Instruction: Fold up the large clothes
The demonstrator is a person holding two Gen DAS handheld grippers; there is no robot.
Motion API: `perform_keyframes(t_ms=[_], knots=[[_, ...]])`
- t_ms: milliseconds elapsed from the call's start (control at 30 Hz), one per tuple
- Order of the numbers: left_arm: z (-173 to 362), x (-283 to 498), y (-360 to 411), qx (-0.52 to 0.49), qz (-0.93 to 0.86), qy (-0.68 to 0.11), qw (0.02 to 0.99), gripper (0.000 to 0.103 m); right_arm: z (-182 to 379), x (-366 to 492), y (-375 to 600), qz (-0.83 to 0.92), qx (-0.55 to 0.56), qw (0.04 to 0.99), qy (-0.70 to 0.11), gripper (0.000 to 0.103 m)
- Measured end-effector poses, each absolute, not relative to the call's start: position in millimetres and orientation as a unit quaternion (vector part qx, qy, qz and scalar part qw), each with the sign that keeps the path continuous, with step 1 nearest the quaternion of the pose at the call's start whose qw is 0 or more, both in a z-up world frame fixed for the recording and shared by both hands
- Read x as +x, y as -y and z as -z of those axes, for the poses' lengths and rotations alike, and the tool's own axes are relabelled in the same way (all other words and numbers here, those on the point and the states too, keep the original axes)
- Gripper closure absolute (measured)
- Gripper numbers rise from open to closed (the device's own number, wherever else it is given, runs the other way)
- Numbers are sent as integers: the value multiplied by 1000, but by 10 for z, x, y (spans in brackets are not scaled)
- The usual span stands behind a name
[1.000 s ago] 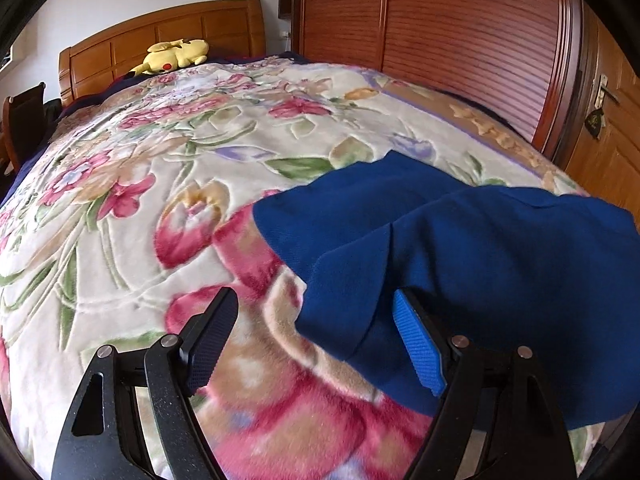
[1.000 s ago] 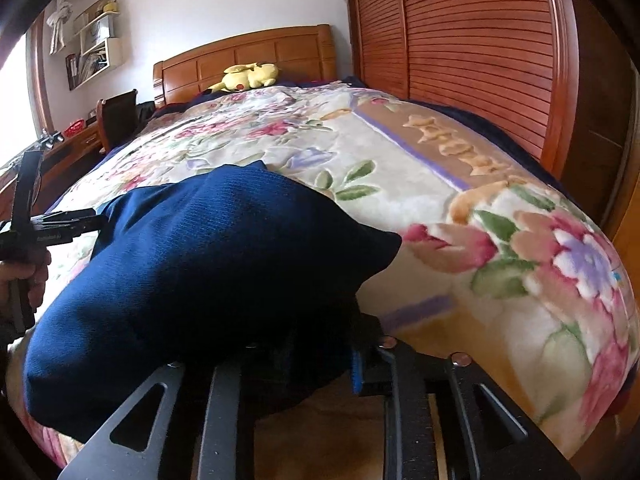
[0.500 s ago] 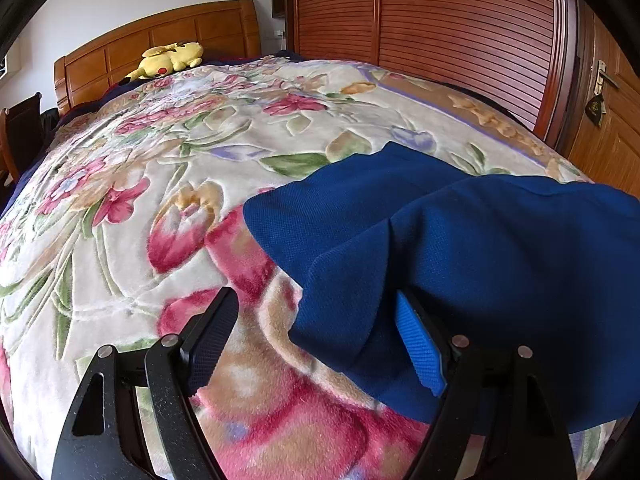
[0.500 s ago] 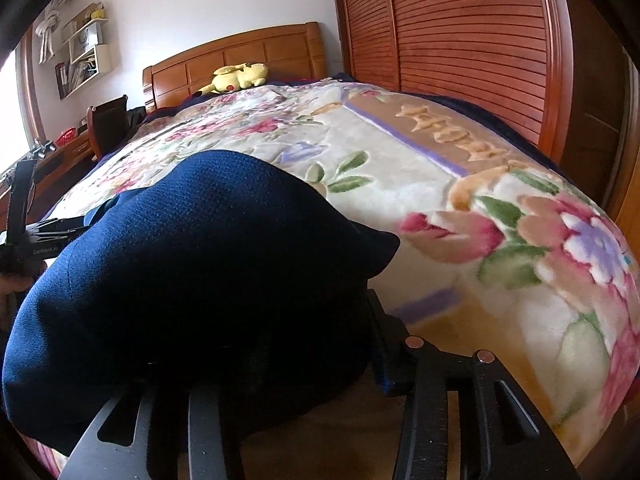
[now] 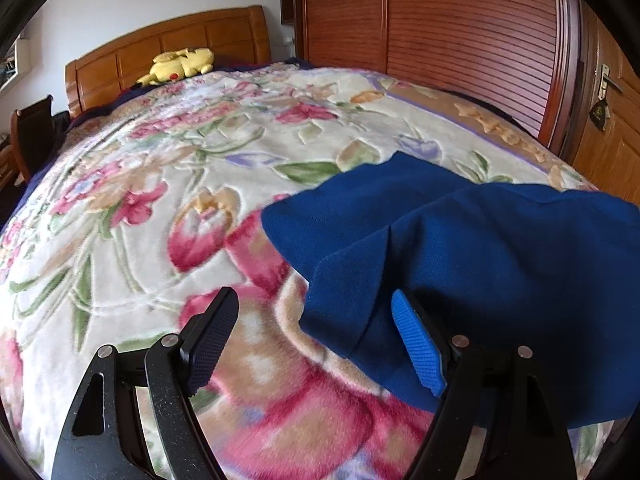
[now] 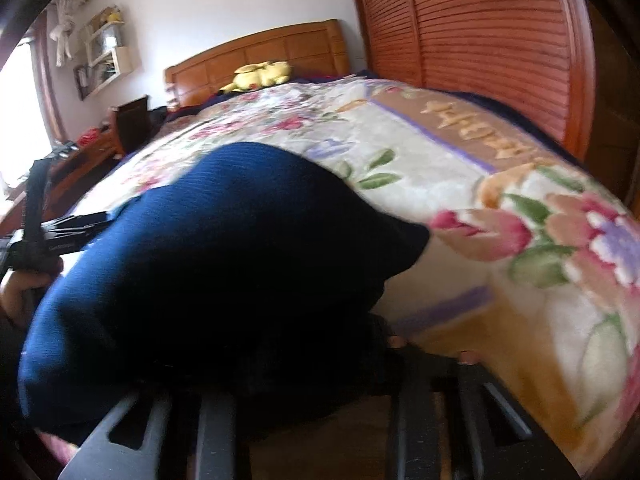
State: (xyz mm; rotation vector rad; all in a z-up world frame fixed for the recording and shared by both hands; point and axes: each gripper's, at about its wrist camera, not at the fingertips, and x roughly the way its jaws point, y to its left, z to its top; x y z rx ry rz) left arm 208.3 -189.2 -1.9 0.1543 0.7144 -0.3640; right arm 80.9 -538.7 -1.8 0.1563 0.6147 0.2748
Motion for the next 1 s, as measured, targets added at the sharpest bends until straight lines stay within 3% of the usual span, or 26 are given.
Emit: perform_keyframes(t_ms=[167, 533, 667, 800, 900, 1000], knots=[[-106, 1921, 1759, 68, 170, -332, 925, 22, -120, 638, 5346, -166, 96, 937, -291, 93], [-399, 1483, 1788, 74, 198, -307, 928, 22, -154, 610, 5336, -134, 87, 945, -285, 92], [-394, 1476, 1829, 104, 191, -295, 931, 22, -76, 605, 5556, -89, 124, 944, -291, 77], [-288, 1687, 1738, 105, 175, -312, 928, 22, -195, 328, 5720, -41, 140, 958, -247, 36], [-197, 1885, 1680, 97, 167, -329, 924, 22, -384, 196, 5727, -35, 150, 965, -214, 22], [-112, 2036, 1670, 87, 167, -343, 920, 22, -522, 160, 5611, -50, 144, 968, -198, 18]])
